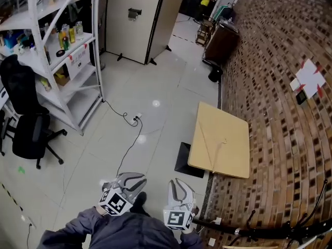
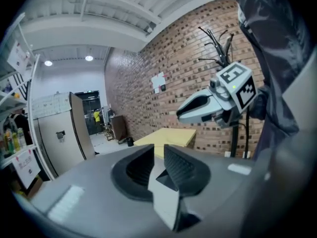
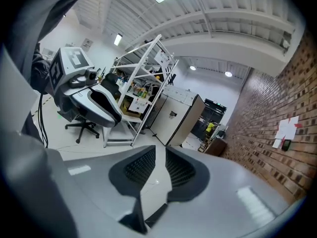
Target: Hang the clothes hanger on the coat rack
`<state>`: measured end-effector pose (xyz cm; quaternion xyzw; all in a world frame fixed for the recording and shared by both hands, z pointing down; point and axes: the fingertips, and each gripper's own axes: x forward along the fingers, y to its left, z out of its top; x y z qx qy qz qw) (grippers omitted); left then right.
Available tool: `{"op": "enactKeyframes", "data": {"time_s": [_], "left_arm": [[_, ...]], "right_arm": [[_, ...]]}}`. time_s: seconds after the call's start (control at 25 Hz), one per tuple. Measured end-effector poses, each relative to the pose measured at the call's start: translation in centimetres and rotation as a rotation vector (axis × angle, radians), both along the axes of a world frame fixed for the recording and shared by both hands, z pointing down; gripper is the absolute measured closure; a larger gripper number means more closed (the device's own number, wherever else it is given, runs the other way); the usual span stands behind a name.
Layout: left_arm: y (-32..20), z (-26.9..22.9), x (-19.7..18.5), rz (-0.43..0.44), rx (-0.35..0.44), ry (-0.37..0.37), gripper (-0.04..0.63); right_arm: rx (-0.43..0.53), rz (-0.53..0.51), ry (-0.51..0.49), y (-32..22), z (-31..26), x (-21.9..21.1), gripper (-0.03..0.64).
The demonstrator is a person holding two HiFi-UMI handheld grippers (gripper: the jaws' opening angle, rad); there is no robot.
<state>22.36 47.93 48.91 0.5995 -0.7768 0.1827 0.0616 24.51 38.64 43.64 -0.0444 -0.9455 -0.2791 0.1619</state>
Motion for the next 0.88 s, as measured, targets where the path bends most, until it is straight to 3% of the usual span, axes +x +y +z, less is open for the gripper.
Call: {"op": "enactKeyframes", "data": {"time_s": [0.16, 0.44, 0.64, 0.88], "left_arm": [[-5.9, -1.2, -4.9, 0.044, 0.0, -0.018, 0.555], [-11.7, 0.0, -11.4, 0.092, -0.032, 0.01, 0.532], [-14.5, 0.9, -17.5, 0.099, -0.031, 0.025, 0.523], [-16.3, 0.7, -27.3, 0.108, -0.023, 0.022, 0.523]], "right_arm": [[-0.009, 0.062, -0.013, -5.9, 0.0, -4.2, 0.548], [-0.039, 0.168, 0.011, -12.8, 0.1, -9.2, 0.548], [-0.046, 0.168, 0.017, -15.0, 1.0, -14.9, 0.548], [-0.022, 0.15, 0.04, -16.3, 1.7, -25.0, 0.548]]}}
